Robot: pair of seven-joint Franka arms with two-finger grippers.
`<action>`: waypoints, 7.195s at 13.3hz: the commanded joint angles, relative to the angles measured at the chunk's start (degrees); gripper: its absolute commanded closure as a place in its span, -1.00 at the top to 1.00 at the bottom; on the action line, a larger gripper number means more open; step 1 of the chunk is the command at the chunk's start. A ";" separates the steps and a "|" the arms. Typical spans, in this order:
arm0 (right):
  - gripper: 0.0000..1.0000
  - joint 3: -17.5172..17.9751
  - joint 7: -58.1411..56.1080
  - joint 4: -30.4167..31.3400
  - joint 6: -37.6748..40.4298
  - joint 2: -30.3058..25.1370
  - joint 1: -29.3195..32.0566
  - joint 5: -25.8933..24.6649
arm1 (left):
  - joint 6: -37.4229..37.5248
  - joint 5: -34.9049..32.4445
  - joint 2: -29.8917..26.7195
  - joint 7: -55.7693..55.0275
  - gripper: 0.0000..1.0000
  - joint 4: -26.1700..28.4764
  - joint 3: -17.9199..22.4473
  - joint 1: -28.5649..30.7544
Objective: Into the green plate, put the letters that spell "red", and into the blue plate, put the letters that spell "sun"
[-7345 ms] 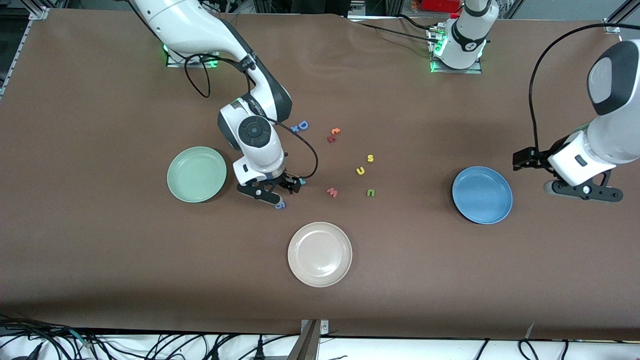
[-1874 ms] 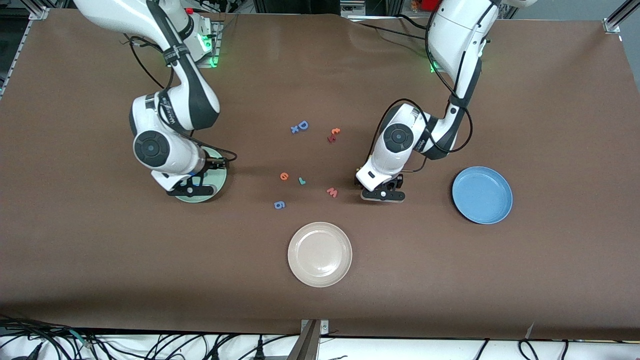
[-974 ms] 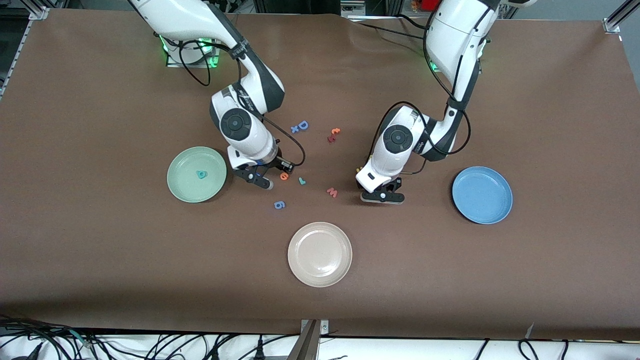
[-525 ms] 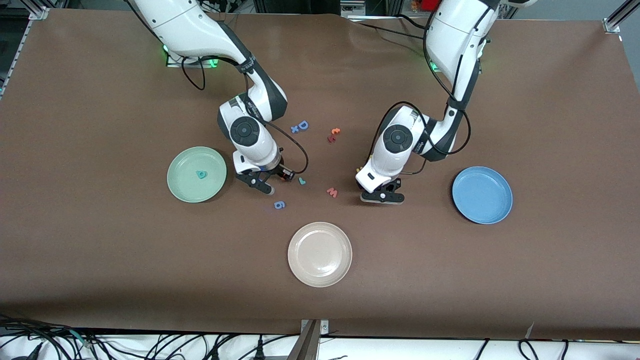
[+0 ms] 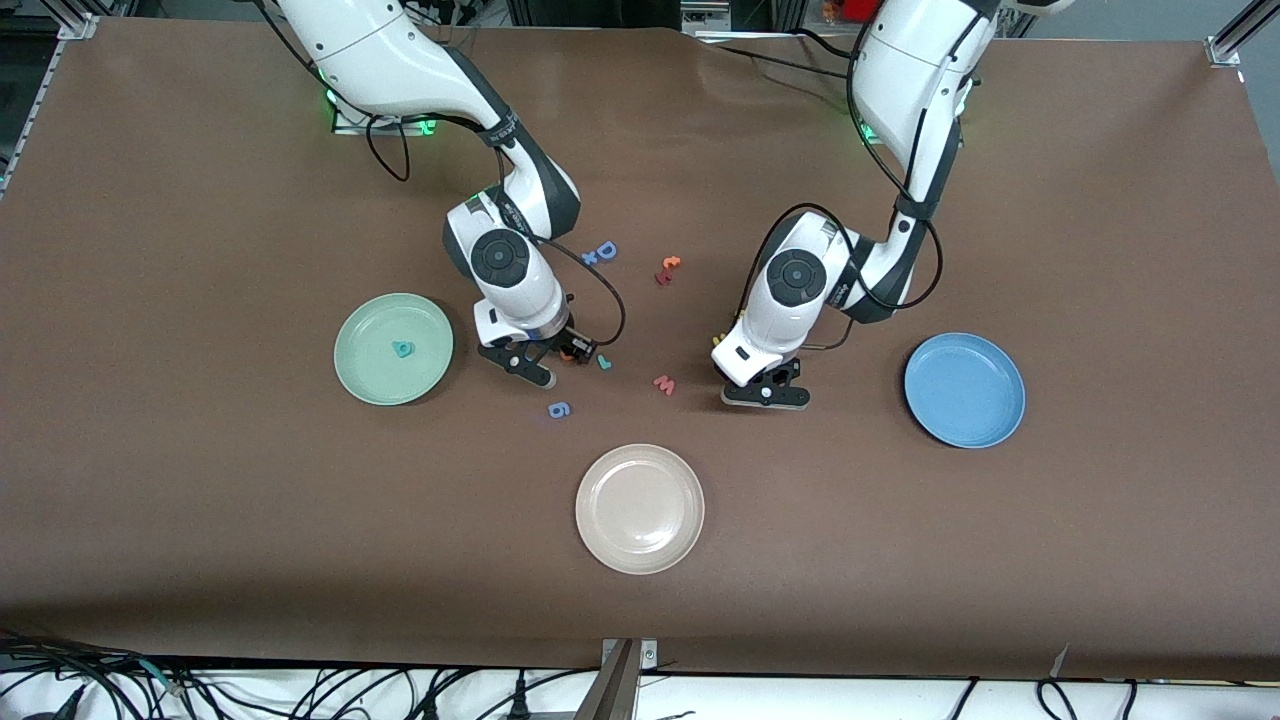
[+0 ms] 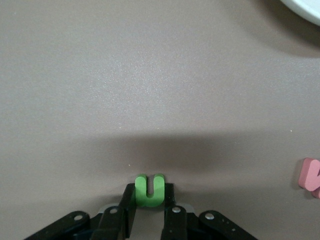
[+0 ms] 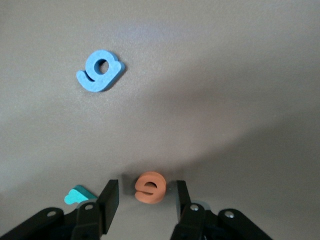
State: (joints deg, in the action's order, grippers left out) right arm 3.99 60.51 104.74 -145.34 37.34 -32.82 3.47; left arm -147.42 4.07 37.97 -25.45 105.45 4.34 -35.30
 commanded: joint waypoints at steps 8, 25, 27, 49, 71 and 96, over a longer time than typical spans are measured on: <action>-0.90 -0.91 0.84 -1.03 -0.38 0.89 -0.85 -2.76 | -0.32 -1.52 -0.70 0.21 -1.00 -0.68 2.60 -0.56; -0.86 -16.56 -44.52 5.39 25.39 -9.77 0.55 -6.55 | 9.76 -0.29 -14.67 55.84 -1.00 9.87 4.63 26.67; -0.85 -16.56 -44.16 6.52 22.14 -8.43 0.65 -6.45 | 12.85 0.06 -14.06 56.30 -1.00 10.13 4.63 26.77; 0.64 -6.71 4.68 -7.87 9.29 -0.98 -8.13 0.40 | 12.77 12.27 -9.59 -6.94 0.39 4.16 1.90 2.26; 0.12 -5.66 23.96 -19.57 14.03 10.20 -9.19 1.37 | 12.42 15.71 -5.80 -24.30 0.35 0.28 1.99 -0.74; -0.59 -12.85 -7.30 -13.44 33.63 -4.28 -6.30 1.72 | 12.16 14.66 -4.75 -25.27 0.40 0.99 2.17 -4.16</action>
State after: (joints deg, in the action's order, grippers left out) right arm -7.04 60.01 85.57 -112.20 37.47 -39.56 4.36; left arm -135.13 18.15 32.73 -50.39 106.55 5.68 -38.44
